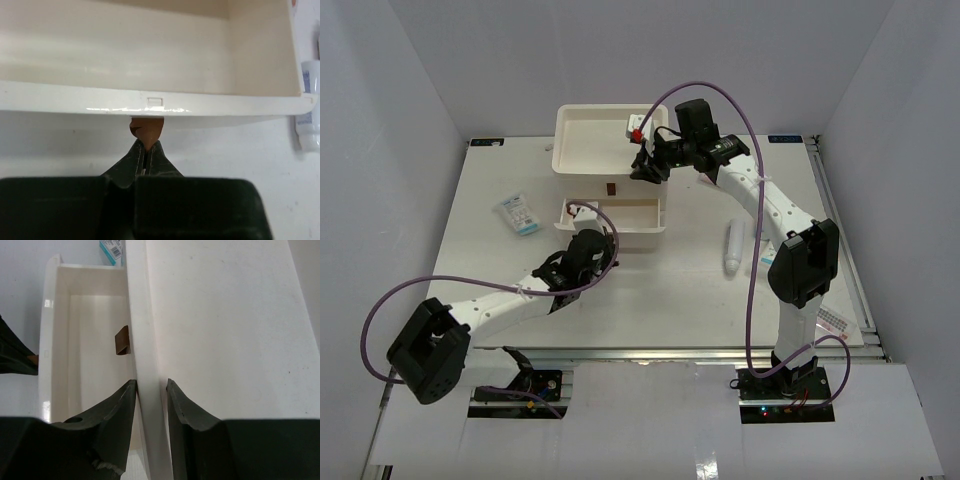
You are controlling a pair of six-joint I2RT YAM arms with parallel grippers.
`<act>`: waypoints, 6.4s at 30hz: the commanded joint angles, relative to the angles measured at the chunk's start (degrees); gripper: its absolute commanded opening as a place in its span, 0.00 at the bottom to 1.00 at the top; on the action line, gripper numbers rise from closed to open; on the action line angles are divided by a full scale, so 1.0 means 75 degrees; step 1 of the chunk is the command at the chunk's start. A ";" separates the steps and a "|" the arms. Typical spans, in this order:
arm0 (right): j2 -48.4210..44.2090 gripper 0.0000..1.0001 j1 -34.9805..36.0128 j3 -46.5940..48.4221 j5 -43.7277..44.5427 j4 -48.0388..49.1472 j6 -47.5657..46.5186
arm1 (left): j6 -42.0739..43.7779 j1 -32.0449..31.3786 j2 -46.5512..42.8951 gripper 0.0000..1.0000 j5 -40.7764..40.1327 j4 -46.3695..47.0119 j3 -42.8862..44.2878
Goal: Organize the makeup
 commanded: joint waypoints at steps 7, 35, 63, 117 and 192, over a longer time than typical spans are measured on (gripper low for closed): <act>-0.0553 0.67 -0.0174 -0.0064 0.0421 0.0447 0.0270 | -0.0581 -0.0262 -0.1095 0.57 0.0044 -0.0642 -0.0327; -0.4353 0.91 -0.3979 -0.5698 0.2309 0.0870 0.3599 | 0.1930 -0.0249 -0.3724 0.98 0.2186 -0.2586 0.1579; 0.0201 0.95 -0.4570 -0.3338 0.4601 0.0252 0.5595 | 0.2933 -0.0116 -0.5090 0.98 0.0685 -0.2743 0.0740; -0.0727 0.11 0.1672 -0.0662 0.3700 -0.0036 0.0247 | 0.2919 0.0290 -0.6168 0.98 0.0777 -0.2302 0.0358; -0.2019 0.10 -0.2950 -0.5180 0.2304 0.0266 0.3649 | 0.2903 0.0527 -0.5752 0.98 0.1560 -0.2318 0.0400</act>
